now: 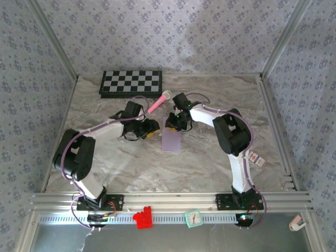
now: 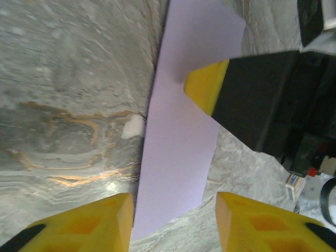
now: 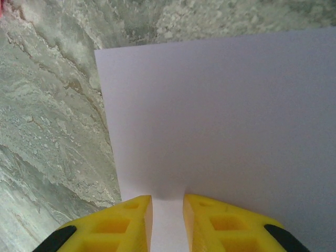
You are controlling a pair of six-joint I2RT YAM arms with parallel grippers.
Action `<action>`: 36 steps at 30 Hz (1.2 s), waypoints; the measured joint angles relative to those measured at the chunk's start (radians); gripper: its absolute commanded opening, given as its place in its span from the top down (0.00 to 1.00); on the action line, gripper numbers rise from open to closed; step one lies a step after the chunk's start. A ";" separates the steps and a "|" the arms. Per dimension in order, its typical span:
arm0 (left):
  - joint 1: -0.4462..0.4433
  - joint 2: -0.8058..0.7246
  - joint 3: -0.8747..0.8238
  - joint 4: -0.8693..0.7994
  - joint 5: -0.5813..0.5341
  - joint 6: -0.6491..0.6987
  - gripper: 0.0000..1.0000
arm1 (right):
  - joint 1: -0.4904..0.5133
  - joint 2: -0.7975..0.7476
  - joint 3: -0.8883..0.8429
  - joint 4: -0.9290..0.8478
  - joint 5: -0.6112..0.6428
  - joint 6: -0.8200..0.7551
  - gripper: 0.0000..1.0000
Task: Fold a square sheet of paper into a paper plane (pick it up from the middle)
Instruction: Fold the triangle a second time at the center of the table.
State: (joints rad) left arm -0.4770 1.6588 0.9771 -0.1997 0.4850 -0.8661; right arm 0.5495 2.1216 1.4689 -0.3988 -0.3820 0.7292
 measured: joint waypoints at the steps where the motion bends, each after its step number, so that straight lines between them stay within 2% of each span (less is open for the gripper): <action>1: -0.010 0.014 0.013 -0.005 0.005 0.002 0.60 | 0.000 0.000 0.000 0.000 -0.001 0.000 0.74; 7: -0.053 0.101 0.093 -0.009 0.031 0.010 0.71 | -0.009 -0.034 -0.018 0.005 -0.010 -0.002 0.67; 14: -0.060 0.190 0.154 -0.013 0.019 0.002 0.79 | -0.052 -0.238 -0.167 0.026 -0.003 0.037 0.64; 18: -0.060 0.260 0.191 -0.009 0.020 -0.019 0.81 | -0.077 -0.327 -0.291 0.059 -0.003 0.079 0.62; 24: -0.060 0.314 0.234 -0.007 0.020 -0.039 0.81 | -0.072 -0.359 -0.417 0.074 -0.017 0.121 0.60; 36: -0.055 0.346 0.238 0.000 0.027 -0.083 0.81 | -0.067 -0.378 -0.489 0.119 -0.068 0.147 0.57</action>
State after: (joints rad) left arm -0.5320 2.0048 1.2156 -0.2001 0.5117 -0.9493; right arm 0.4824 1.7439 0.9794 -0.2794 -0.4503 0.8761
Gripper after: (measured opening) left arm 0.187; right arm 0.424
